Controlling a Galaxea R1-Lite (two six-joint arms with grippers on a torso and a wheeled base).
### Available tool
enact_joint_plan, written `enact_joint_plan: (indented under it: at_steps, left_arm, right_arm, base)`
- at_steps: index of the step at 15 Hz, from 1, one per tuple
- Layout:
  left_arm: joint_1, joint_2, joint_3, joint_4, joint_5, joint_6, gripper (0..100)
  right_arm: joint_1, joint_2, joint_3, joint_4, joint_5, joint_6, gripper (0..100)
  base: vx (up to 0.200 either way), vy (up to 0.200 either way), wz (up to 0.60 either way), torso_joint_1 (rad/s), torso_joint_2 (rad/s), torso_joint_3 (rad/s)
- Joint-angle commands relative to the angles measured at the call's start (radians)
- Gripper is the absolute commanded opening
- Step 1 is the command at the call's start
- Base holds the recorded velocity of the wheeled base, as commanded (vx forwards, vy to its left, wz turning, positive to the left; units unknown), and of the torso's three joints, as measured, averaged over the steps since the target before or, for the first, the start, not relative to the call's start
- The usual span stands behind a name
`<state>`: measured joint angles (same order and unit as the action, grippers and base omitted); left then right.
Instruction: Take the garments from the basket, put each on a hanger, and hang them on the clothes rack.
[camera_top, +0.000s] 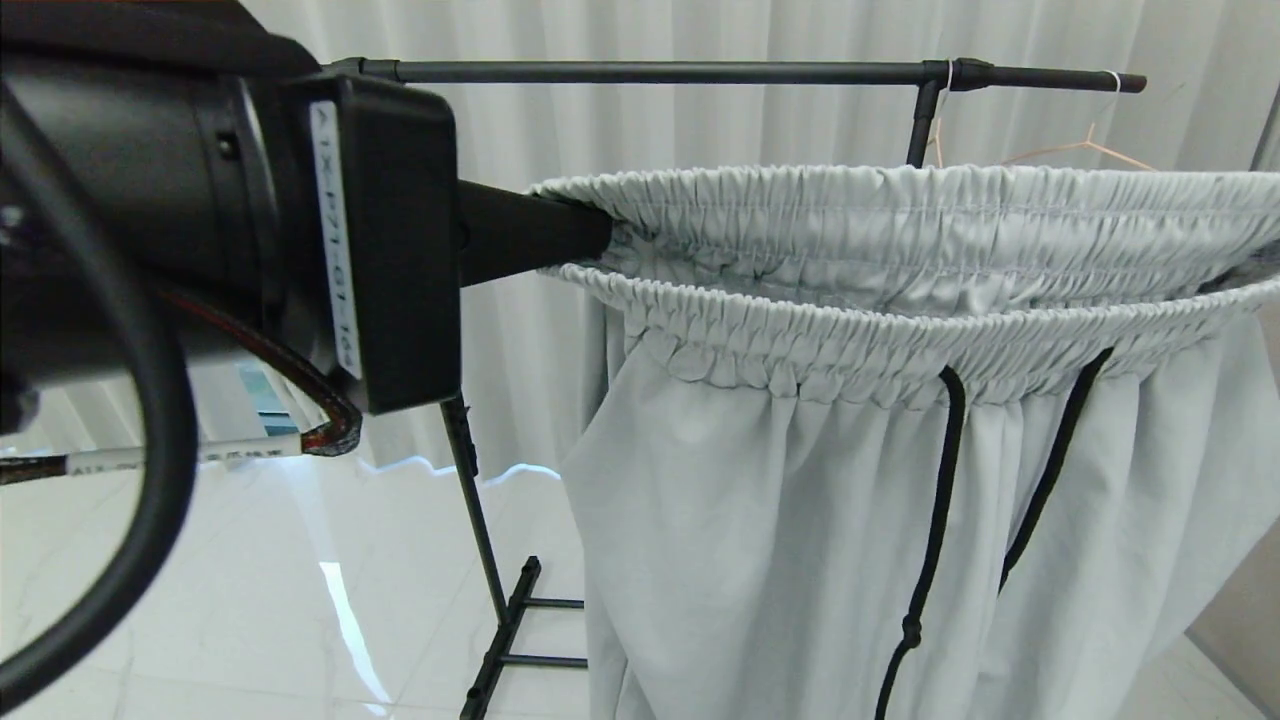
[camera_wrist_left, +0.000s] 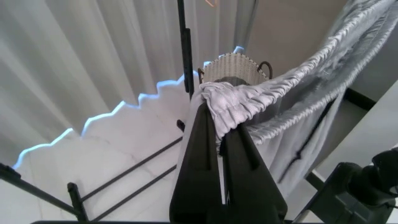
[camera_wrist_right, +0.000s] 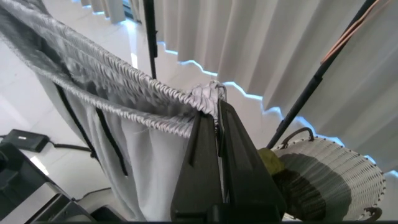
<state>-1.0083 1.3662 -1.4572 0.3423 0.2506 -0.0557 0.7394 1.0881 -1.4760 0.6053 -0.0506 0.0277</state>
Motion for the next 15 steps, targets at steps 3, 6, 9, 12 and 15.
enact_joint_plan:
  at_steps: [3, 6, 9, 12, 15]
  left_arm:
    - [-0.001, 0.014, 0.003, 0.000, -0.001, -0.001, 0]
    - [0.000, 0.011, -0.002, -0.002, 0.001, -0.001, 0]
    - [0.002, 0.005, 0.003, -0.002, 0.001, 0.001, 0]
    - [0.011, 0.007, 0.001, -0.009, 0.002, 0.001, 0]
    - [0.011, 0.005, 0.000, -0.016, 0.002, 0.001, 0]
  right_arm:
    - [0.008, -0.013, 0.003, 0.004, 0.000, 0.000, 0]
    - [0.006, -0.016, 0.006, 0.005, -0.002, 0.000, 0]
    - [0.006, -0.016, 0.006, 0.007, -0.002, 0.000, 0]
    - [0.006, -0.016, 0.009, 0.008, -0.002, 0.000, 0]
    - [0.006, -0.016, 0.008, 0.028, -0.002, 0.000, 0]
  base:
    - [0.000, 0.000, 0.00, 0.000, 0.00, 0.000]
    - [0.000, 0.000, 0.00, 0.000, 0.00, 0.000]
    - [0.000, 0.000, 0.00, 0.000, 0.00, 0.000]
    - [0.000, 0.000, 0.00, 0.000, 0.00, 0.000]
    - [0.000, 0.000, 0.00, 0.000, 0.00, 0.000]
